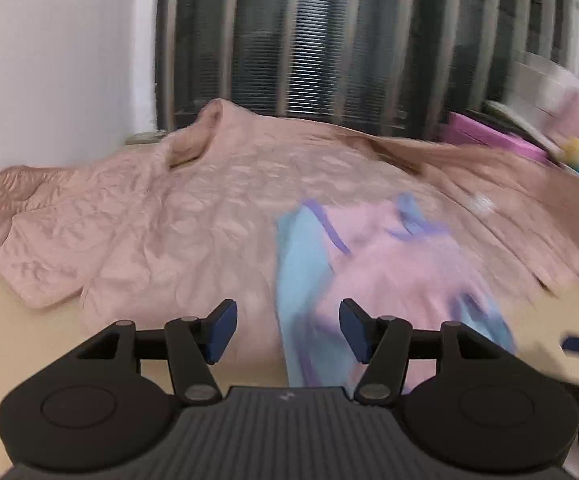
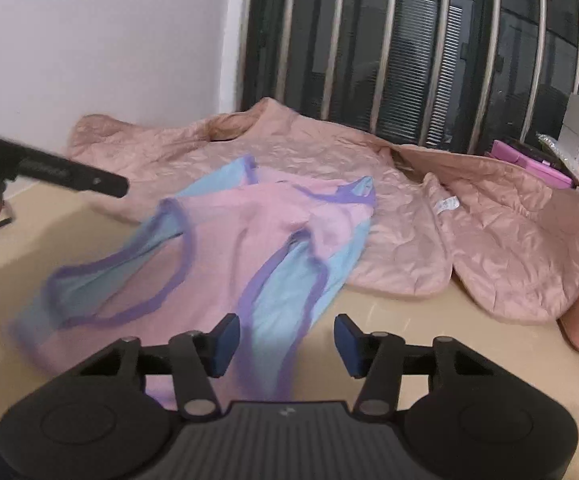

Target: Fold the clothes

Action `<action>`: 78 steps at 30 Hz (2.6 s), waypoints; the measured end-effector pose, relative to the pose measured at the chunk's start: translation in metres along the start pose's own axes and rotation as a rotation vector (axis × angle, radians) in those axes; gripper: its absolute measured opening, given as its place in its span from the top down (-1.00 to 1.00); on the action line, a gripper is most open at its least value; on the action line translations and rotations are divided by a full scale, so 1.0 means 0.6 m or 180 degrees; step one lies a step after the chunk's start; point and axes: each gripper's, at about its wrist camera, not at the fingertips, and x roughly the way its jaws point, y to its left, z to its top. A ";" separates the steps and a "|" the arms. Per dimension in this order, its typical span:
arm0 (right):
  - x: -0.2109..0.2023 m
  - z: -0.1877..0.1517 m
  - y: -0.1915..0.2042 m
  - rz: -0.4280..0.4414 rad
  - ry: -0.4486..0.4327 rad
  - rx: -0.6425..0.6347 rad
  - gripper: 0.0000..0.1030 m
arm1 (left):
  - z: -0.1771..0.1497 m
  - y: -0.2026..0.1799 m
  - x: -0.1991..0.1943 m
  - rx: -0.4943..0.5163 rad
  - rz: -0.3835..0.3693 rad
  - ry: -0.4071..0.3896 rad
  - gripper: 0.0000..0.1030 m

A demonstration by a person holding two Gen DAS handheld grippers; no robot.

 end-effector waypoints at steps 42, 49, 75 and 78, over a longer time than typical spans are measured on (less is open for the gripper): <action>0.215 0.118 -0.166 0.0267 0.0254 0.1029 0.22 | 0.038 0.085 0.107 -0.0507 -0.0296 0.0514 0.13; 0.227 0.084 -0.088 0.0181 0.0254 0.0476 1.00 | -0.007 0.045 0.109 -0.0182 0.0143 0.0487 0.92; 0.065 0.000 -0.064 0.0107 -0.0010 0.0634 0.46 | -0.136 0.049 -0.062 -0.0094 0.0144 0.0173 0.18; 0.070 -0.006 -0.037 0.0253 0.0140 0.0517 0.49 | -0.148 0.028 -0.063 0.0052 -0.0021 0.0290 0.40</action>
